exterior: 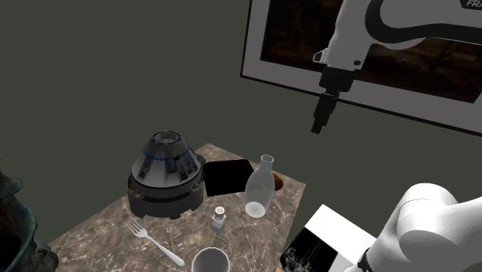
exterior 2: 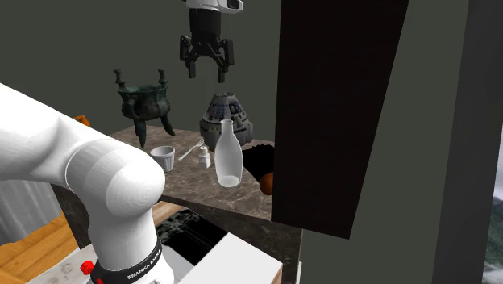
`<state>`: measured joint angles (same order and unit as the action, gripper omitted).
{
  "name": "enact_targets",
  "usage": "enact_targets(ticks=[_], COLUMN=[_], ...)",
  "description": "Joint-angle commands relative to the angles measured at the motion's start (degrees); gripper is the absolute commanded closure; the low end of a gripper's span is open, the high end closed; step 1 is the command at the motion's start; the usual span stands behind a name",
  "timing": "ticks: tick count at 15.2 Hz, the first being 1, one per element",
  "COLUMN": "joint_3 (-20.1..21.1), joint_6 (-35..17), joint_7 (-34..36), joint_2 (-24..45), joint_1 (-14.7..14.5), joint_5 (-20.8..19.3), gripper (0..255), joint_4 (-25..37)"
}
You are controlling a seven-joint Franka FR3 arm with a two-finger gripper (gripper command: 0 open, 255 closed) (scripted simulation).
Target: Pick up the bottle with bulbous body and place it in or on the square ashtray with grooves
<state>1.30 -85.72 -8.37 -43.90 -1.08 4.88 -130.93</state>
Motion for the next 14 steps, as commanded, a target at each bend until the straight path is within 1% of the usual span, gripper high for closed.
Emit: enact_targets(ticks=[1,8,14], joint_3=[0.00,4.60,8.46], joint_6=[0.00,-15.65,-29.13], joint_7=[0.00,6.06,11.77], joint_2=[0.00,5.79,14.55], joint_1=[0.00,0.82,1.97], joint_5=[0.00,0.78,0.19], gripper=[0,0,0], joint_4=[0.00,-7.47,-10.36])
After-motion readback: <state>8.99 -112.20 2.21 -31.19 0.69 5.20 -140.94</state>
